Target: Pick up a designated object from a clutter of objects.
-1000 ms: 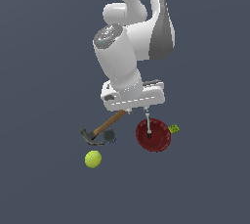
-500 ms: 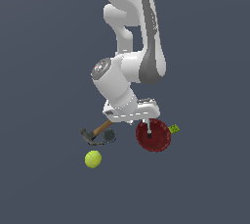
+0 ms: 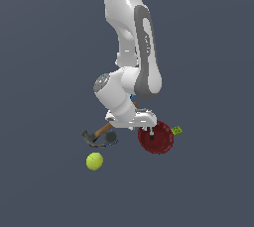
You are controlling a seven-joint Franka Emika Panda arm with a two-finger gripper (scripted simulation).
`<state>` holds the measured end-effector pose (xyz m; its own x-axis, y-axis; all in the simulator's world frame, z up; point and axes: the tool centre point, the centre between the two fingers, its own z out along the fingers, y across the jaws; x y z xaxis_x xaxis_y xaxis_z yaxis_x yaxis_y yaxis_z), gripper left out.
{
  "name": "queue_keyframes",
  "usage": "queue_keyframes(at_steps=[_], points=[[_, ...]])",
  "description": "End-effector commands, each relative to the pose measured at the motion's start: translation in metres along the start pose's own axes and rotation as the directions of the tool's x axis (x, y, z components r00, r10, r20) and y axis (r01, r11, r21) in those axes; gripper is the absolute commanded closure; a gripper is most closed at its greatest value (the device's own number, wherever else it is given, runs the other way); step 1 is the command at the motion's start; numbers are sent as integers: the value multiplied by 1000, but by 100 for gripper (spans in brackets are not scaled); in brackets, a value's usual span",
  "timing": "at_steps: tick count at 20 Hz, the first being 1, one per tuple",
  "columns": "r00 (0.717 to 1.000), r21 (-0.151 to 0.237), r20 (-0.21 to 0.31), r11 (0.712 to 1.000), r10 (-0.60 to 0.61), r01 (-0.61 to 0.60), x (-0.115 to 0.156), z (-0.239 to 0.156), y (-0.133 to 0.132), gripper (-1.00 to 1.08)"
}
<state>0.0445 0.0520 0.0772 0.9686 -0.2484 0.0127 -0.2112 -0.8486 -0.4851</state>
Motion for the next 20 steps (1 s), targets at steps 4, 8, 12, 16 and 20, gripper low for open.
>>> queue_keyframes(at_steps=[4, 8, 12, 16, 20], points=[[1000, 10, -10, 1000, 27, -27, -2, 11, 8, -20], [1000, 10, -9, 1000, 29, -28, -2, 12, 9, -20], [1000, 10, -9, 1000, 29, -28, -2, 17, 9, -20], [1000, 10, -10, 1000, 30, -30, -3, 30, 9, -20], [999, 11, -11, 999, 31, -31, -3, 40, 9, -20]])
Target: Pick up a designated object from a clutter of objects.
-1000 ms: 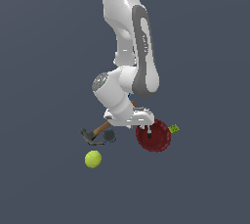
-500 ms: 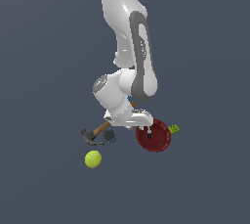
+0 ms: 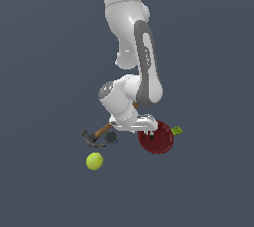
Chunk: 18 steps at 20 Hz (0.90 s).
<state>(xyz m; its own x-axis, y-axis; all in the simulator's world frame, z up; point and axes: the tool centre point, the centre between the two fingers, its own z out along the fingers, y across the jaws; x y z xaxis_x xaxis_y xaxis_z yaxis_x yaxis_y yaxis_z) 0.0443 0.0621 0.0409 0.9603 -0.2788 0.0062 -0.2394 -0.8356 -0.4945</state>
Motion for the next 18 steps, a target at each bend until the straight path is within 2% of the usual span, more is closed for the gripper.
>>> queue_keyframes(at_steps=[1, 2, 3, 18], points=[[1000, 0, -1, 1000, 0, 0, 0, 4, 0, -20], [1000, 0, -1, 1000, 0, 0, 0, 4, 0, -20], [1000, 0, -1, 1000, 0, 0, 0, 4, 0, 108], [1000, 0, -1, 1000, 0, 0, 1, -3, 0, 108]])
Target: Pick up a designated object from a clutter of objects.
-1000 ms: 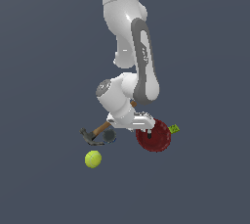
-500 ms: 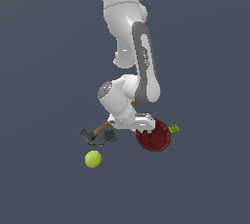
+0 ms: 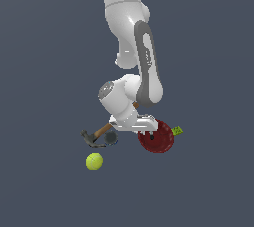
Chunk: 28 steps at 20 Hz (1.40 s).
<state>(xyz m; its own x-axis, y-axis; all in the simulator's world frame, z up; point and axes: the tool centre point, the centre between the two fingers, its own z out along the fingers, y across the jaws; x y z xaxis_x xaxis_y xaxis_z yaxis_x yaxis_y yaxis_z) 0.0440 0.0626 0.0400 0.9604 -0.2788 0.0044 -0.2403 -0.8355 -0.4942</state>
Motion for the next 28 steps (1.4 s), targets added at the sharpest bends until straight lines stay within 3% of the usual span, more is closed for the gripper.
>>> queue_keyframes(at_steps=[1, 11, 28], points=[[1000, 0, -2, 1000, 0, 0, 2, -7, 0, 108], [1000, -2, -2, 1000, 2, -2, 12, -73, -3, 108], [1000, -8, -1, 1000, 4, -4, 46, -269, -11, 108]])
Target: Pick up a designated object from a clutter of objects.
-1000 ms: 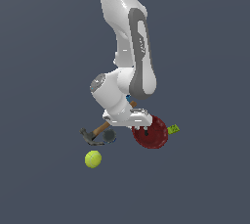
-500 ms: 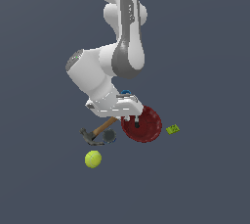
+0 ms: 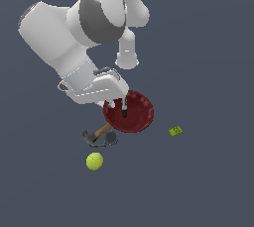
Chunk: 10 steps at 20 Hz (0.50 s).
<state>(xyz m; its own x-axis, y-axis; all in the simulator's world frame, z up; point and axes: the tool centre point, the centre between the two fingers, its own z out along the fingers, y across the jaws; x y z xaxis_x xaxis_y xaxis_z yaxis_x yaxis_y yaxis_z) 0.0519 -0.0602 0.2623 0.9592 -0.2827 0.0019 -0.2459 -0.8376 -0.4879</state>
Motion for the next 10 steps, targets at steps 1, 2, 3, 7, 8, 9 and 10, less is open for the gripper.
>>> queue_keyframes(at_steps=[1, 2, 3, 7, 8, 9, 10], points=[[1000, -1, -1, 1000, -1, 1, 5, -30, -2, 108], [1000, -1, -2, 1000, -1, 1, 7, -41, -2, 108], [1000, -1, -2, 1000, -1, 1, 9, -52, -3, 108], [1000, 0, -2, 1000, -3, 3, 17, -89, -5, 108], [1000, 1, -2, 1000, -3, 3, 19, -97, -5, 108], [1000, 1, -2, 1000, -3, 3, 21, -104, -6, 108], [1000, 2, -2, 1000, -4, 4, 22, -111, -6, 108]])
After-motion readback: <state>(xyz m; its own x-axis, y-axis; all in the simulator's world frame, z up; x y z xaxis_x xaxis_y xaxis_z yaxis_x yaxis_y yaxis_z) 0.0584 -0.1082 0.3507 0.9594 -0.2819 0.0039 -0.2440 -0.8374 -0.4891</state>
